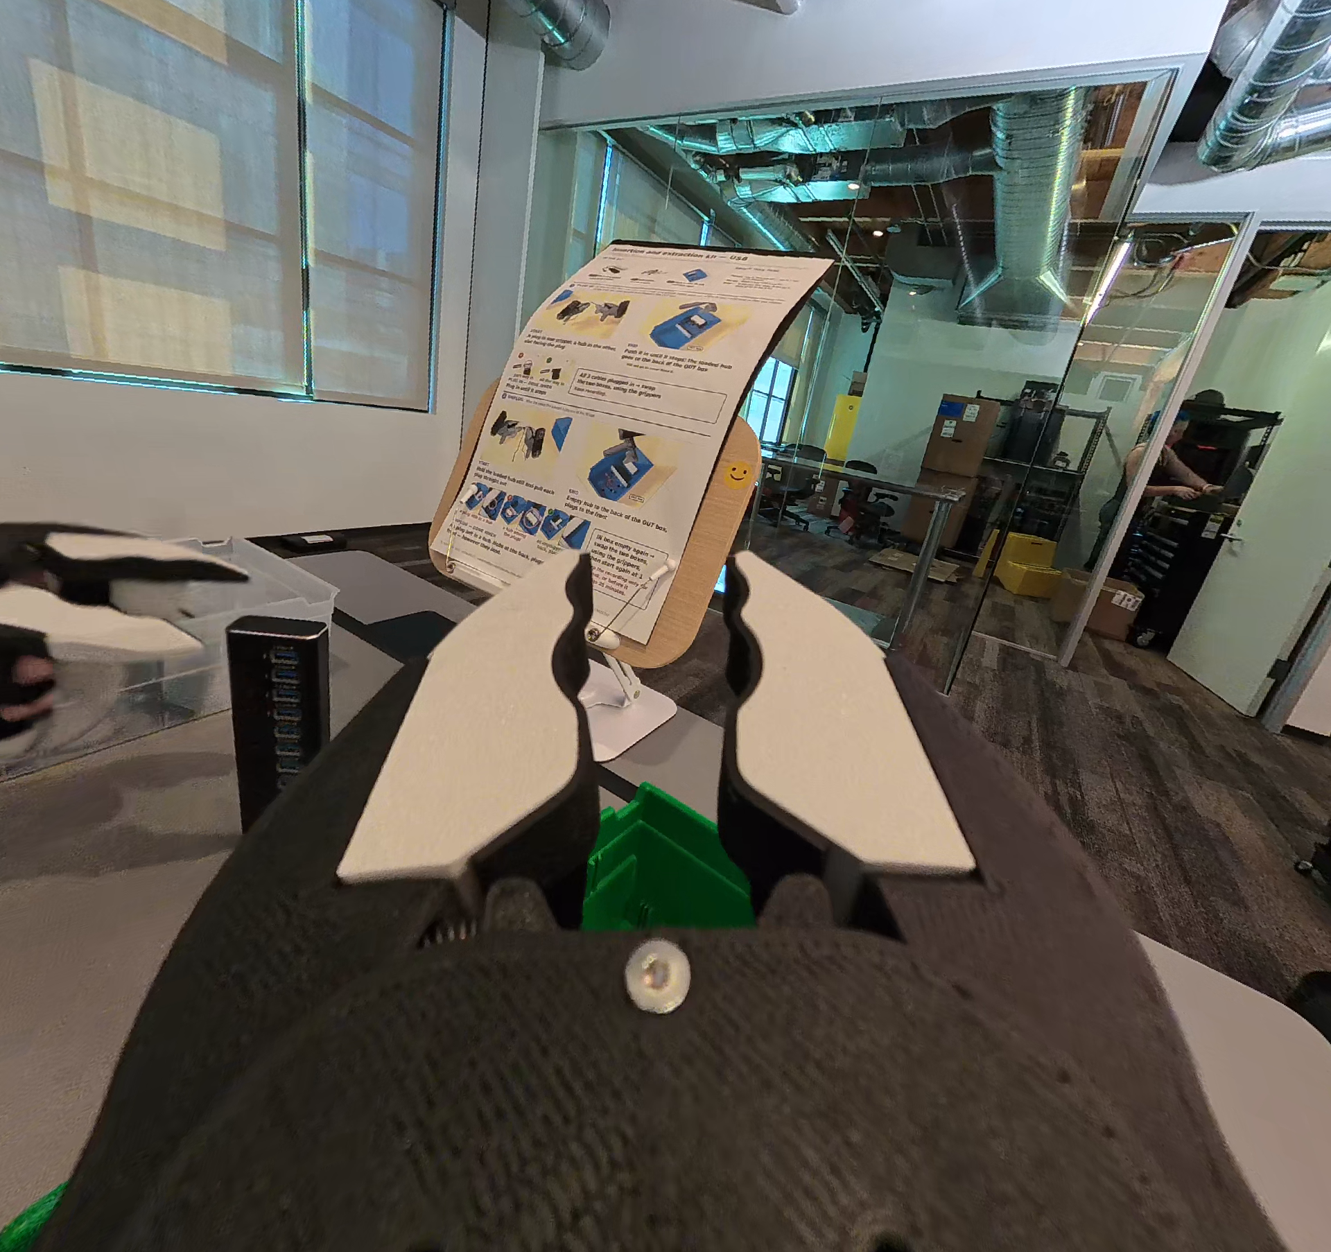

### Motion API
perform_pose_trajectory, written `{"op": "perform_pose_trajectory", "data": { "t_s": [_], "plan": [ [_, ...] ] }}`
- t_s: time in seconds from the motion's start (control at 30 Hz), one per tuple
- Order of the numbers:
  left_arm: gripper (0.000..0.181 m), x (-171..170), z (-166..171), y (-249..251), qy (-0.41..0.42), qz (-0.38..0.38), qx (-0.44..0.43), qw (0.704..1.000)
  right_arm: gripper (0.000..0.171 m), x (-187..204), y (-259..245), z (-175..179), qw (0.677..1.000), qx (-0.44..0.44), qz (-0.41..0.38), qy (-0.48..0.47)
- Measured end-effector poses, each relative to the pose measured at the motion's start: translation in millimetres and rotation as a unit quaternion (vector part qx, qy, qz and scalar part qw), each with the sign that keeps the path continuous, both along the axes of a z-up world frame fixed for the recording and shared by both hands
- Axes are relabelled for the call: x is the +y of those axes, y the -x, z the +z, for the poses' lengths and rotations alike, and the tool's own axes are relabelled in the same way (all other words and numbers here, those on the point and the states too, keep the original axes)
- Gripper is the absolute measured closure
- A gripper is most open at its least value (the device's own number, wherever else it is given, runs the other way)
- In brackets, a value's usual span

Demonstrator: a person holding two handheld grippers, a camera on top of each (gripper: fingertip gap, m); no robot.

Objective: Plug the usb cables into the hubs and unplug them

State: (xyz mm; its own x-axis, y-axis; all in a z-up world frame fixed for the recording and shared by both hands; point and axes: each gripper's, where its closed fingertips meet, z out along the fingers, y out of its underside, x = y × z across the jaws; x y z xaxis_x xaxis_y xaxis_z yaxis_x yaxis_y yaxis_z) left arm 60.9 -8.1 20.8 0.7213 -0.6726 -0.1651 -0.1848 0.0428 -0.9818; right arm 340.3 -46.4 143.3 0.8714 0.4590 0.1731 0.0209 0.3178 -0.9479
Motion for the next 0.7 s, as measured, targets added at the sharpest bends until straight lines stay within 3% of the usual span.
{"op": "perform_pose_trajectory", "data": {
  "t_s": [0.13,0.23,0.3,0.43,0.5,0.7],
  "plan": [
    [0.115,-48.3,75.6,49.0,-0.086,0.059,-0.051,0.993,0.136,2.1,-0.3,-2.6,1.0,-0.008,-0.005,0.006],
    [0.121,-60.7,94.4,116.1,-0.104,0.124,-0.001,0.987,0.136,3.0,-1.9,-4.9,1.0,-0.013,-0.011,0.011],
    [0.124,-48.3,78.0,174.6,-0.062,0.189,0.084,0.977,0.136,2.7,-2.8,-5.0,1.0,-0.011,-0.011,0.011],
    [0.125,-24.2,2.7,279.9,0.098,0.28,0.245,0.923,0.136,1.6,-3.2,-3.6,1.0,-0.006,-0.008,0.008],
    [0.138,-18.1,-27.0,304.3,0.119,0.289,0.293,0.903,0.136,1.7,-2.6,-3.9,1.0,-0.007,-0.008,0.01],
    [0.139,-15.6,-98.6,334.2,0.219,0.286,0.403,0.842,0.136,4.1,-1.4,-11.9,0.999,-0.025,-0.017,0.026]
  ]
}}
